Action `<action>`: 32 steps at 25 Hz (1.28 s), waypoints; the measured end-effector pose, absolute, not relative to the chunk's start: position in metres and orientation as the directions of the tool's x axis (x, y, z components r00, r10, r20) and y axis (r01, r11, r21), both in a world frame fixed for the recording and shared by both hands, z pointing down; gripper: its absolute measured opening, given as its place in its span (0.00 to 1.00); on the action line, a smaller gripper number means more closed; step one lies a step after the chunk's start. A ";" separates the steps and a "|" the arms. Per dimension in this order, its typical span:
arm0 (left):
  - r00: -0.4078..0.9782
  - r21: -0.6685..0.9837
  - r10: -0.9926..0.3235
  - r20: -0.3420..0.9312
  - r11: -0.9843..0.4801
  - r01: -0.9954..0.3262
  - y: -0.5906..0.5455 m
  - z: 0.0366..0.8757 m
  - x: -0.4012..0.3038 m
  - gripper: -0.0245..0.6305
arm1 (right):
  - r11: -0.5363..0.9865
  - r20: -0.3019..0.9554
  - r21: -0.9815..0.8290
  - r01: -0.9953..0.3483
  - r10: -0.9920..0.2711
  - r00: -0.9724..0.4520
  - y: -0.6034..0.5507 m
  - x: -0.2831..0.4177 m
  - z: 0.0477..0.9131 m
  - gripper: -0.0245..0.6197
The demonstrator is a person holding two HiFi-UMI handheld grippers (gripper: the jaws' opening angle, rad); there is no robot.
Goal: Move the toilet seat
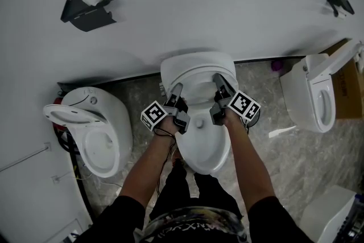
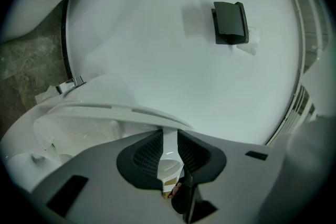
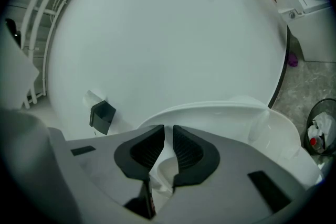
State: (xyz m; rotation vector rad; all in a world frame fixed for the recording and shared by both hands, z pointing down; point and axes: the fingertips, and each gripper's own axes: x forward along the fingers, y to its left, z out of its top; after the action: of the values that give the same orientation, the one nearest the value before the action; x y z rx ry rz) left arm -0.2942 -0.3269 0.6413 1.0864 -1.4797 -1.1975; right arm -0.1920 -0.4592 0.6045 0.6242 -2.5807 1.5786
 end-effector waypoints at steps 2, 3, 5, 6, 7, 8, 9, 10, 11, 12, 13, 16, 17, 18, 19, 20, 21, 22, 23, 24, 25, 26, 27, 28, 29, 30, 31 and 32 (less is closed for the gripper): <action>-0.189 0.987 -0.975 0.117 0.135 -0.086 -0.327 0.638 -0.293 0.18 | 0.396 0.254 -0.843 -0.365 -0.307 -0.917 -0.457 -0.189 0.605 0.12; -0.185 0.987 -0.976 0.115 0.133 -0.089 -0.327 0.635 -0.292 0.17 | 0.397 0.255 -0.842 -0.366 -0.305 -0.918 -0.455 -0.187 0.604 0.12; -0.176 0.984 -0.977 0.117 0.138 -0.112 -0.326 0.627 -0.289 0.13 | 0.409 0.258 -0.835 -0.369 -0.301 -0.918 -0.450 -0.183 0.599 0.12; -0.168 0.980 -0.978 0.120 0.144 -0.140 -0.326 0.621 -0.288 0.11 | 0.423 0.261 -0.826 -0.373 -0.300 -0.918 -0.447 -0.182 0.594 0.10; -0.155 0.972 -0.980 0.122 0.149 -0.181 -0.326 0.614 -0.285 0.10 | 0.443 0.263 -0.813 -0.379 -0.300 -0.917 -0.444 -0.180 0.590 0.08; -0.137 0.961 -0.983 0.121 0.150 -0.230 -0.327 0.605 -0.282 0.10 | 0.467 0.266 -0.796 -0.384 -0.300 -0.916 -0.441 -0.179 0.584 0.05; -0.115 0.948 -0.986 0.117 0.146 -0.283 -0.329 0.595 -0.278 0.09 | 0.492 0.268 -0.780 -0.387 -0.295 -0.917 -0.437 -0.177 0.579 0.05; -0.094 0.932 -0.989 0.114 0.139 -0.335 -0.330 0.585 -0.275 0.09 | 0.517 0.269 -0.765 -0.385 -0.286 -0.920 -0.432 -0.175 0.574 0.05; -0.073 0.913 -0.991 0.111 0.131 -0.386 -0.331 0.575 -0.271 0.09 | 0.541 0.270 -0.751 -0.380 -0.273 -0.923 -0.427 -0.173 0.569 0.05; -0.054 0.892 -0.992 0.111 0.123 -0.434 -0.332 0.565 -0.268 0.09 | 0.565 0.270 -0.735 -0.375 -0.263 -0.926 -0.422 -0.171 0.563 0.05; -0.037 0.868 -0.993 0.113 0.117 -0.482 -0.332 0.555 -0.265 0.09 | 0.589 0.271 -0.717 -0.373 -0.258 -0.927 -0.417 -0.169 0.555 0.05; 0.003 0.783 -0.992 0.126 0.097 -0.614 -0.330 0.527 -0.255 0.09 | 0.656 0.267 -0.658 -0.368 -0.254 -0.930 -0.405 -0.160 0.529 0.05; 0.016 0.750 -0.992 0.129 0.087 -0.655 -0.330 0.516 -0.251 0.09 | 0.677 0.264 -0.638 -0.366 -0.254 -0.931 -0.402 -0.157 0.519 0.05; 0.029 0.715 -0.991 0.132 0.075 -0.695 -0.329 0.506 -0.246 0.09 | 0.698 0.261 -0.618 -0.363 -0.253 -0.932 -0.398 -0.153 0.509 0.05; 0.042 0.679 -0.990 0.135 0.061 -0.731 -0.327 0.496 -0.241 0.09 | 0.717 0.257 -0.597 -0.359 -0.252 -0.933 -0.393 -0.150 0.499 0.05; 0.056 0.644 -0.989 0.136 0.046 -0.763 -0.325 0.486 -0.236 0.09 | 0.737 0.253 -0.576 -0.353 -0.250 -0.935 -0.388 -0.147 0.488 0.05; 0.069 0.612 -0.988 0.135 0.029 -0.790 -0.322 0.476 -0.231 0.09 | 0.757 0.247 -0.554 -0.346 -0.247 -0.937 -0.383 -0.144 0.477 0.05; 0.080 0.583 -0.988 0.132 0.012 -0.812 -0.320 0.466 -0.226 0.09 | 0.778 0.240 -0.530 -0.337 -0.244 -0.940 -0.378 -0.141 0.466 0.05; 0.092 0.557 -0.988 0.127 -0.006 -0.831 -0.318 0.456 -0.221 0.09 | 0.799 0.233 -0.504 -0.328 -0.240 -0.943 -0.373 -0.138 0.455 0.05; 0.103 0.533 -0.987 0.121 -0.023 -0.846 -0.316 0.447 -0.216 0.09 | 0.819 0.226 -0.478 -0.318 -0.236 -0.945 -0.368 -0.135 0.444 0.05; 0.115 0.509 -0.987 0.116 -0.040 -0.860 -0.313 0.438 -0.212 0.09 | 0.837 0.218 -0.452 -0.310 -0.233 -0.948 -0.363 -0.132 0.433 0.05; 0.127 0.484 -0.986 0.112 -0.057 -0.873 -0.310 0.429 -0.207 0.09 | 0.852 0.211 -0.428 -0.302 -0.231 -0.950 -0.358 -0.129 0.423 0.05; 0.140 0.457 -0.984 0.109 -0.075 -0.886 -0.306 0.420 -0.202 0.09 | 0.864 0.202 -0.407 -0.296 -0.231 -0.952 -0.353 -0.125 0.412 0.05; 0.151 0.428 -0.983 0.105 -0.093 -0.899 -0.302 0.411 -0.198 0.09 | 0.876 0.192 -0.386 -0.289 -0.230 -0.954 -0.348 -0.122 0.402 0.05; 0.161 0.399 -0.982 0.100 -0.109 -0.911 -0.299 0.401 -0.195 0.09 | 0.888 0.183 -0.364 -0.282 -0.229 -0.956 -0.343 -0.120 0.392 0.05; 0.168 0.371 -0.981 0.094 -0.123 -0.920 -0.295 0.392 -0.192 0.09 | 0.900 0.174 -0.339 -0.274 -0.227 -0.958 -0.338 -0.118 0.382 0.05; 0.175 0.347 -0.981 0.087 -0.135 -0.928 -0.291 0.383 -0.190 0.09 | 0.911 0.166 -0.314 -0.266 -0.223 -0.961 -0.333 -0.116 0.372 0.05; 0.181 0.327 -0.980 0.080 -0.146 -0.934 -0.287 0.374 -0.187 0.09 | 0.921 0.157 -0.292 -0.258 -0.220 -0.963 -0.327 -0.114 0.363 0.05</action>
State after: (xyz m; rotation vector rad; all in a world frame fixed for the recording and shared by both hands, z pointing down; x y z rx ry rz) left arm -0.1873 -0.2871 0.3736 2.1598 -1.8225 -0.2172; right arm -0.1141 -0.3274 0.3628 0.3695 -2.9596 0.4742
